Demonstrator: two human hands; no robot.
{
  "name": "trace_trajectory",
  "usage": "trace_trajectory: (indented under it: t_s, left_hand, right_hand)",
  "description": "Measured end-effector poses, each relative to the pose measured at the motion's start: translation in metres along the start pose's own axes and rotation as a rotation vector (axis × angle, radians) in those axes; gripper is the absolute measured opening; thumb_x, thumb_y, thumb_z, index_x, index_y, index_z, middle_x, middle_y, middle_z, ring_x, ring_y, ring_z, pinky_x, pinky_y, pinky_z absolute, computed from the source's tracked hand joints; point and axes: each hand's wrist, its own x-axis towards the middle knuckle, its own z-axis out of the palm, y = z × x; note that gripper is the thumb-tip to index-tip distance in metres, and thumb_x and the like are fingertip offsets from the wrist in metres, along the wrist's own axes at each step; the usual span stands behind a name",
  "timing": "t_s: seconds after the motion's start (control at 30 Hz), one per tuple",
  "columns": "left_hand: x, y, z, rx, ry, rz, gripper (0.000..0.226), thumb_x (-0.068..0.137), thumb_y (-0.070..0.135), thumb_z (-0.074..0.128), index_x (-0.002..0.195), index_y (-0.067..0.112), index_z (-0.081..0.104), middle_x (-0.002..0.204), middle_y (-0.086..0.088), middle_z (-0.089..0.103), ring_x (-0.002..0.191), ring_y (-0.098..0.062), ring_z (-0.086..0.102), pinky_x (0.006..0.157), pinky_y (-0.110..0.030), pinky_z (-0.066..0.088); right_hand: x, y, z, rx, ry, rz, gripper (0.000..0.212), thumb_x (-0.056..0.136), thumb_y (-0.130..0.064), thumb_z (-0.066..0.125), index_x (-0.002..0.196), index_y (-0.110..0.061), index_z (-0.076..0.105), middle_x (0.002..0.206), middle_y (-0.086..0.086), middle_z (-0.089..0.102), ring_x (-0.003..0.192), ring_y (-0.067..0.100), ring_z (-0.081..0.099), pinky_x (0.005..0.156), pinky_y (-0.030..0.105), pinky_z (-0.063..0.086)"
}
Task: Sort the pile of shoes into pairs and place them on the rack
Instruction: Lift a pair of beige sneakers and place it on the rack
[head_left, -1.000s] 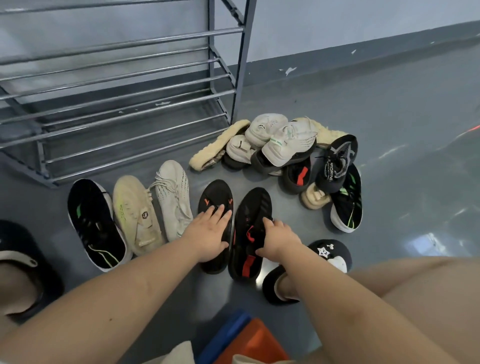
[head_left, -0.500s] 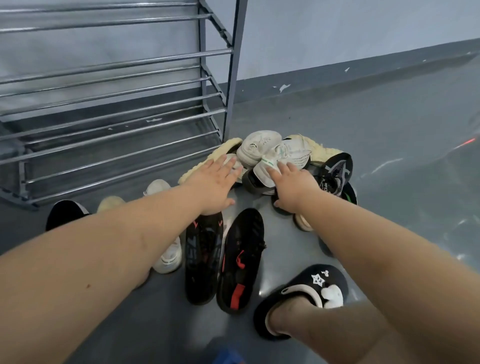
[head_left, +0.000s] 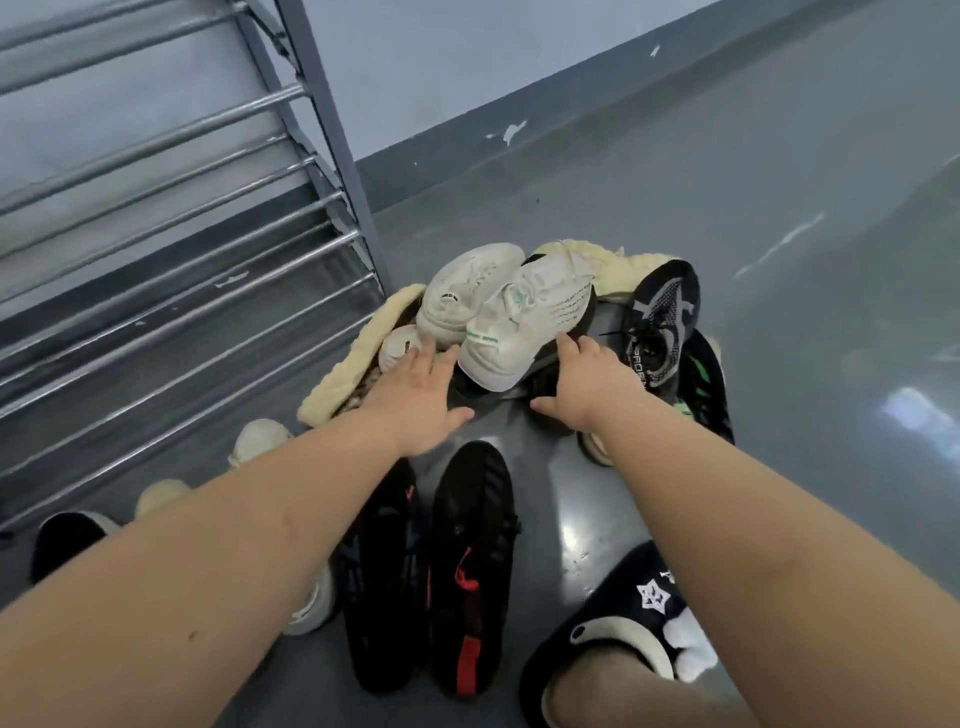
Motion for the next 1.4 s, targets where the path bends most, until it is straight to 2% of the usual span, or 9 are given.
trace_trajectory:
  t_s: [0.27, 0.37, 0.47, 0.63, 0.7, 0.87, 1.1, 1.23, 1.4]
  left_hand:
    - [0.059, 0.018, -0.038, -0.021, -0.015, 0.068, 0.079, 0.094, 0.045, 0.044, 0.148, 0.036, -0.013, 0.16, -0.007, -0.005, 0.147, -0.029, 0.01, 0.118, -0.045, 0.017]
    - [0.073, 0.018, -0.037, -0.008, -0.068, 0.037, 0.066, 0.092, 0.046, 0.049, 0.148, 0.027, 0.019, 0.156, -0.008, 0.021, 0.14, -0.028, 0.028, 0.112, -0.042, 0.028]
    - [0.073, 0.015, -0.027, -0.11, -0.021, 0.013, 0.047, 0.088, 0.045, 0.056, 0.123, 0.018, 0.043, 0.125, -0.004, 0.055, 0.108, -0.025, 0.051, 0.083, -0.033, 0.038]
    - [0.067, 0.008, -0.012, -0.394, 0.083, -0.044, 0.044, 0.079, 0.044, 0.069, 0.104, 0.018, 0.043, 0.092, 0.005, 0.054, 0.087, -0.018, 0.048, 0.074, -0.029, 0.036]
    - [0.063, 0.006, -0.011, -0.463, 0.091, -0.057, 0.049, 0.072, 0.045, 0.075, 0.097, 0.018, 0.043, 0.083, 0.007, 0.052, 0.086, -0.021, 0.051, 0.074, -0.032, 0.041]
    - [0.036, -0.004, -0.004, -0.643, 0.132, -0.098, 0.066, 0.067, 0.043, 0.08, 0.121, 0.021, 0.049, 0.112, 0.005, 0.06, 0.103, -0.016, 0.056, 0.092, -0.036, 0.048]
    - [-0.039, -0.033, 0.002, -0.791, 0.228, -0.126, 0.05, 0.07, 0.033, 0.081, 0.105, 0.023, 0.046, 0.092, 0.012, 0.057, 0.088, -0.01, 0.055, 0.075, -0.027, 0.044]
    - [-0.099, -0.07, 0.01, -0.905, 0.258, -0.183, 0.046, 0.071, 0.033, 0.08, 0.103, 0.022, 0.048, 0.097, 0.007, 0.059, 0.091, -0.013, 0.058, 0.085, -0.034, 0.05]
    - [-0.186, -0.11, 0.057, -1.297, 0.168, -0.318, 0.025, 0.082, 0.022, 0.071, 0.091, 0.014, 0.049, 0.079, 0.002, 0.058, 0.073, -0.012, 0.058, 0.066, -0.032, 0.05]
  right_hand:
    - [0.022, 0.007, 0.015, 0.148, -0.074, -0.006, 0.09, 0.089, -0.052, 0.054, 0.153, -0.02, 0.0, 0.153, 0.012, 0.023, 0.137, 0.033, 0.03, 0.107, 0.046, 0.035]
    - [0.031, 0.005, 0.015, 0.213, -0.086, -0.013, 0.093, 0.088, -0.054, 0.053, 0.152, -0.019, -0.004, 0.153, 0.013, 0.023, 0.136, 0.033, 0.034, 0.107, 0.045, 0.036]
    - [0.038, -0.004, 0.01, 0.389, -0.085, 0.042, 0.101, 0.086, -0.051, 0.058, 0.152, -0.011, -0.007, 0.15, 0.014, 0.032, 0.131, 0.031, 0.042, 0.104, 0.04, 0.039]
    - [0.049, -0.024, 0.009, 1.102, -0.154, 0.289, 0.056, 0.086, -0.035, 0.065, 0.129, -0.003, 0.048, 0.122, 0.014, 0.061, 0.105, 0.027, 0.061, 0.089, 0.041, 0.055]
    - [0.048, -0.027, 0.011, 1.16, -0.174, 0.32, 0.045, 0.088, -0.031, 0.064, 0.122, -0.003, 0.055, 0.118, 0.014, 0.063, 0.1, 0.028, 0.062, 0.091, 0.044, 0.054]
    - [0.034, -0.027, 0.01, 1.388, -0.238, 0.418, 0.046, 0.086, -0.027, 0.068, 0.125, -0.006, 0.054, 0.123, 0.008, 0.061, 0.103, 0.024, 0.059, 0.093, 0.037, 0.051]
    - [-0.008, -0.076, 0.008, 1.325, -0.457, 0.328, 0.03, 0.089, -0.018, 0.065, 0.117, -0.01, 0.055, 0.094, 0.003, 0.063, 0.099, 0.023, 0.06, 0.096, 0.038, 0.049]
    - [-0.044, -0.12, 0.019, 1.317, -0.543, 0.255, 0.024, 0.092, -0.007, 0.059, 0.116, -0.009, 0.056, 0.1, 0.006, 0.065, 0.107, 0.024, 0.061, 0.084, 0.033, 0.054]
    - [-0.09, -0.171, 0.047, 0.958, -0.72, 0.2, 0.019, 0.094, -0.012, 0.057, 0.112, -0.008, 0.053, 0.089, 0.005, 0.055, 0.076, 0.014, 0.054, 0.05, 0.023, 0.054]
